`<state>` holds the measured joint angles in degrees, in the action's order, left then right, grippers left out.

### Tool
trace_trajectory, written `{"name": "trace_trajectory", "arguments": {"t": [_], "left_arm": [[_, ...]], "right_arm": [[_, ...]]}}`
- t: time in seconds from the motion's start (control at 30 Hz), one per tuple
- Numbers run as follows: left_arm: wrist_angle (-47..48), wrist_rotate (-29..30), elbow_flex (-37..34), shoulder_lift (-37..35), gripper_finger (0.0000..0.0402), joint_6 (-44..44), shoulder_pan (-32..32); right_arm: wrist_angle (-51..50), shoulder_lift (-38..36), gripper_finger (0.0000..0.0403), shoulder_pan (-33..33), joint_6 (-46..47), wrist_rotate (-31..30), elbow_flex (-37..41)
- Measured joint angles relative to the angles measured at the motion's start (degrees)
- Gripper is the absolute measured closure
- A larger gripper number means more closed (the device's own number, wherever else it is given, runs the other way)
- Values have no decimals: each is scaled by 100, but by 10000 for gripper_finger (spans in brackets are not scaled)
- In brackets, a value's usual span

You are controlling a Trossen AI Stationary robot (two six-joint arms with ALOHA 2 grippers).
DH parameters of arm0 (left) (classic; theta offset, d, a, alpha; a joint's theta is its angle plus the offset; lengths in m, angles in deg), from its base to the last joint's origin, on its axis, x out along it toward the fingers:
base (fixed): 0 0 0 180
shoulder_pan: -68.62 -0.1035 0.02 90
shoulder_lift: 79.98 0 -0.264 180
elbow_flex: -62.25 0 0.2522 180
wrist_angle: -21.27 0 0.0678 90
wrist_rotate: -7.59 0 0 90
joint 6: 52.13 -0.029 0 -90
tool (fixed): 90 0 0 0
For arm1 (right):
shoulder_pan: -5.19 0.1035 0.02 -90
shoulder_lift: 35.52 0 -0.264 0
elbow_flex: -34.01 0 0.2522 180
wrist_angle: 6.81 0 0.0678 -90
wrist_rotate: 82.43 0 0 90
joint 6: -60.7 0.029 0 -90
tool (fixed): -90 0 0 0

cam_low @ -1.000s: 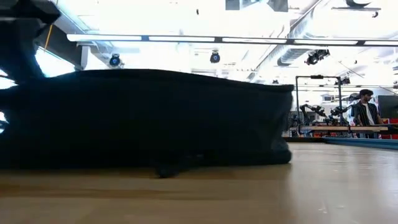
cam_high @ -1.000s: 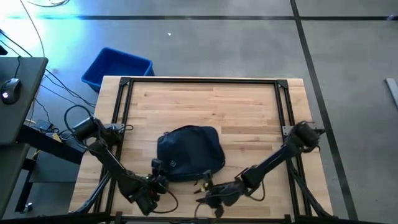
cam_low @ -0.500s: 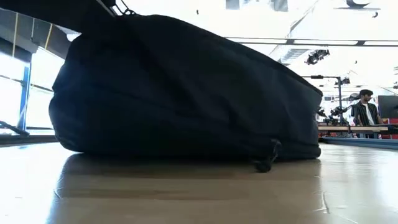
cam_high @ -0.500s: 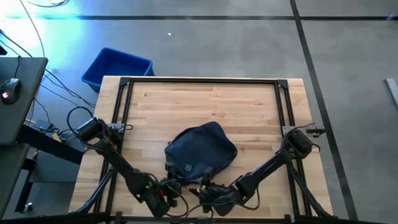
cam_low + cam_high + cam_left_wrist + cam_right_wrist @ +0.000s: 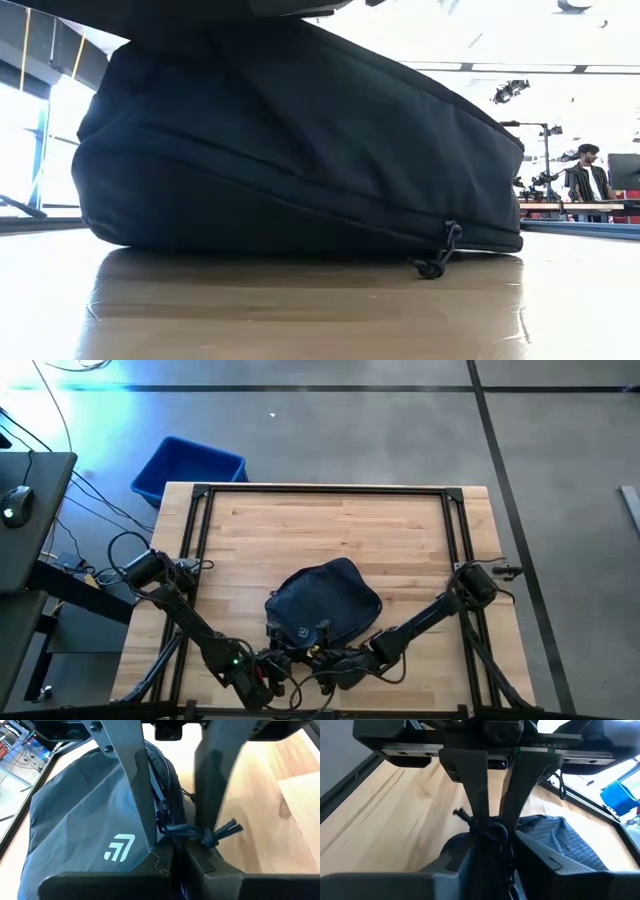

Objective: Unpack backpack
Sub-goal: Close the bag pack

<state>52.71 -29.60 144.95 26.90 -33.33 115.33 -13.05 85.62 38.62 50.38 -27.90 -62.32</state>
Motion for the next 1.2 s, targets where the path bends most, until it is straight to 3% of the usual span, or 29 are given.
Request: {"name": "trace_trajectory", "arguments": {"t": [0.13, 0.2, 0.4, 0.6, 0.9, 1.03, 1.2], "left_arm": [[27, 7, 5, 176, 401, 21, 36], [120, -53, 17, 314, 401, 70, 59], [723, -276, 15, 611, 401, 544, 151], [1685, -208, 120, 611, 401, 1118, 499], [4130, 234, 350, 613, 401, 3543, 1096], [4918, 186, 350, 565, 389, 4207, 1110], [5800, -281, 731, 286, 322, 4817, 1072]], "right_arm": [[-41, 1, 376, 15, 2, 193, 2], [-45, 18, 392, 65, 8, 300, 5], [-405, 17, 401, 263, 732, 55, 9], [-1622, -30, 403, 385, 1763, -445, -2], [-4398, -472, 403, 956, 3970, -715, -2], [-3988, -463, 403, 1286, 4105, -683, -2], [-2850, -433, 403, 1331, 3417, -590, -2]]}}
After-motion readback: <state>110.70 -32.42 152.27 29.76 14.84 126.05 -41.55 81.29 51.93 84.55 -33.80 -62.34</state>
